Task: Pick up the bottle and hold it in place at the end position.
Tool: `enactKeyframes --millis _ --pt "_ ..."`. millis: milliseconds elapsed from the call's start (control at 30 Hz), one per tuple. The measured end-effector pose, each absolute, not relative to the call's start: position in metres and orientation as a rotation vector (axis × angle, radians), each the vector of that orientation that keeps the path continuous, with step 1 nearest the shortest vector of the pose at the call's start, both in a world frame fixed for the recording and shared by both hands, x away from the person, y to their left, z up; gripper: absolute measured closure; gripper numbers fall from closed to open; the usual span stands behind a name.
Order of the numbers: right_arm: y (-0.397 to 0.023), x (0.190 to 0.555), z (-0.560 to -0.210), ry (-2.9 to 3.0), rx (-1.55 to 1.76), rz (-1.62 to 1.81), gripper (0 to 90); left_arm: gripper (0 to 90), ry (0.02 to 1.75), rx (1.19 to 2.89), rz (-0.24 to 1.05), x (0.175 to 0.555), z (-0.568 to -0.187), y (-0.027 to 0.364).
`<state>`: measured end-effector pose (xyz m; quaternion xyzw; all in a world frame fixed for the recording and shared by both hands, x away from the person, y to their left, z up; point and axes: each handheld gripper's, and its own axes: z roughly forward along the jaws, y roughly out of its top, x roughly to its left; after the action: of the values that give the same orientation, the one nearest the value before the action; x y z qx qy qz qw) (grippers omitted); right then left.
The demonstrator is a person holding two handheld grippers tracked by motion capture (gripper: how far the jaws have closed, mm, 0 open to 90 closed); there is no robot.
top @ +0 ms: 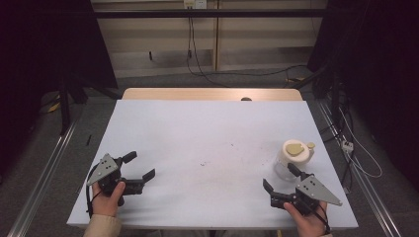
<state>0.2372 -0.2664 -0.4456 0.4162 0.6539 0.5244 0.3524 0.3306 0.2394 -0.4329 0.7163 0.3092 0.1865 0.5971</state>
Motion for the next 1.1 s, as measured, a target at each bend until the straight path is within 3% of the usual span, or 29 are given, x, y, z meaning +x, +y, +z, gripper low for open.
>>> enactKeyframes --millis 1100 --pt "-0.28 0.226 -0.441 1.63 1.147 1.327 5.9 3.9 0.72 1.666 0.443 0.33 -0.433 0.241"
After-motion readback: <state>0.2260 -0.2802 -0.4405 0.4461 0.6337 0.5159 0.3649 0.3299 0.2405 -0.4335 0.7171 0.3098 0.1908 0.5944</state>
